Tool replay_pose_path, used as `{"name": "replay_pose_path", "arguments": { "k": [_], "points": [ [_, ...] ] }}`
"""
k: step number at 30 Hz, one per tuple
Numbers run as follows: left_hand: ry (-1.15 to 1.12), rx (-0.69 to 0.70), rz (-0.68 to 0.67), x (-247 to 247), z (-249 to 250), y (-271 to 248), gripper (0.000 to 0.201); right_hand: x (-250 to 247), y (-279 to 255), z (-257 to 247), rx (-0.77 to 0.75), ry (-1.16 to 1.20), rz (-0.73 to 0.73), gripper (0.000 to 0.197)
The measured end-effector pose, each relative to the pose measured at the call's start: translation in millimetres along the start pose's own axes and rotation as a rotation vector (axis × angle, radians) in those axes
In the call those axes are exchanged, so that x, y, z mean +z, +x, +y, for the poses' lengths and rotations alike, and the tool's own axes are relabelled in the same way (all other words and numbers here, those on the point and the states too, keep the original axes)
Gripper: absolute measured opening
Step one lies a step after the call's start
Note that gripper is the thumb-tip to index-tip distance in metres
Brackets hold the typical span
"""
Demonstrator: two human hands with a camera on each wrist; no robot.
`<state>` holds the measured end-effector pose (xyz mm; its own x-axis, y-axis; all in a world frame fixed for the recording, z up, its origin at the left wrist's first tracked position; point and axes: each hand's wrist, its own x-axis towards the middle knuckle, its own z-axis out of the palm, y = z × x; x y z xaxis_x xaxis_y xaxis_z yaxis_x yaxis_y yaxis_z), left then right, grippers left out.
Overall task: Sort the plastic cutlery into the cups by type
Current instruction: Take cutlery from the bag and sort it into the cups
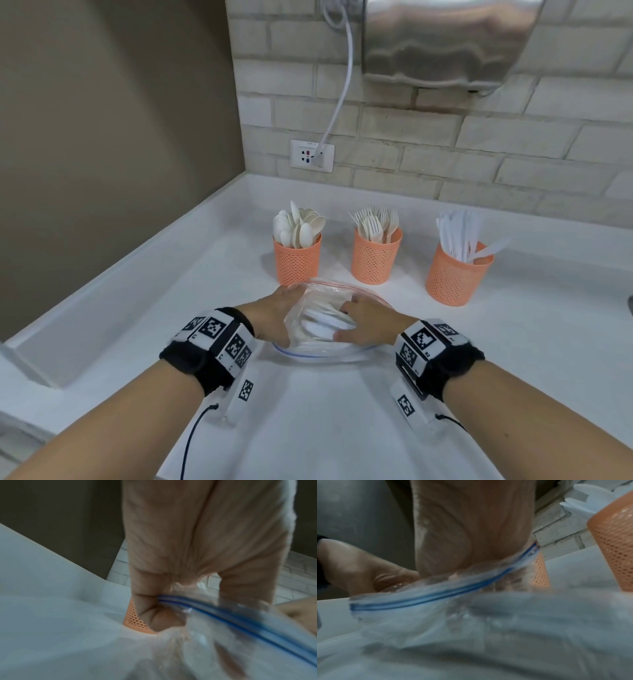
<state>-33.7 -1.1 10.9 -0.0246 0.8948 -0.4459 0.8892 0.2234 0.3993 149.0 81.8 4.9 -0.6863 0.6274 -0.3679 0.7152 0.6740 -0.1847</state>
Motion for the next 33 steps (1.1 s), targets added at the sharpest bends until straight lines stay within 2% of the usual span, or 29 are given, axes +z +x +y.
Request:
{"name": "replay_pose_path", "arguments": {
  "k": [3, 8, 10, 13, 15, 16, 19, 21, 22, 25, 27, 29, 33],
  "points": [
    [-0.051, -0.022, 0.028, 2, 0, 3, 0.108, -3, -1, -2, -0.009, -0.049, -0.052, 0.068],
    [-0.198, -0.034, 0.097, 6, 2, 7, 0.099, 2, 1, -8, -0.047, 0.008, -0.078, 0.046],
    [-0.271, -0.030, 0.137, 6, 1, 8, 0.094, 2, -2, -10, -0.077, -0.002, -0.061, 0.047],
    [-0.366, -0.013, 0.178, 2, 0, 9, 0.099, 1, -6, -6, -0.110, 0.015, -0.057, 0.048],
    [-0.493, 0.011, 0.174, 1, 4, 7, 0.094, 1, -9, -3, -0.120, 0.034, -0.093, 0.047],
    [-0.629, 0.023, 0.151, 1, 7, 5, 0.090, 2, -10, -2, -0.128, 0.047, -0.099, 0.047],
    [-1.027, 0.079, 0.071, -2, 15, 2, 0.066, 6, -14, -2, -0.148, 0.056, 0.008, 0.054],
    [-1.116, 0.089, 0.052, -8, 17, 3, 0.049, 10, -16, 0, -0.148, 0.093, 0.150, 0.058],
    [-1.130, 0.101, 0.042, -11, 17, 4, 0.047, 10, -16, 2, -0.143, 0.135, 0.203, 0.060],
    [-1.097, 0.115, 0.044, -15, 15, 6, 0.059, 4, -18, 16, -0.104, 0.400, 0.306, 0.057],
    [-0.994, 0.096, 0.074, -13, 12, 6, 0.065, -2, -20, 27, -0.057, 0.776, 0.399, 0.041],
    [-0.790, 0.076, 0.106, -9, 13, 7, 0.062, -6, -20, 36, -0.082, 1.119, 0.446, 0.037],
    [-0.233, -0.081, 0.080, -4, 17, 14, 0.051, -14, -21, 41, -0.088, 1.484, 0.574, 0.024]
  ]
}}
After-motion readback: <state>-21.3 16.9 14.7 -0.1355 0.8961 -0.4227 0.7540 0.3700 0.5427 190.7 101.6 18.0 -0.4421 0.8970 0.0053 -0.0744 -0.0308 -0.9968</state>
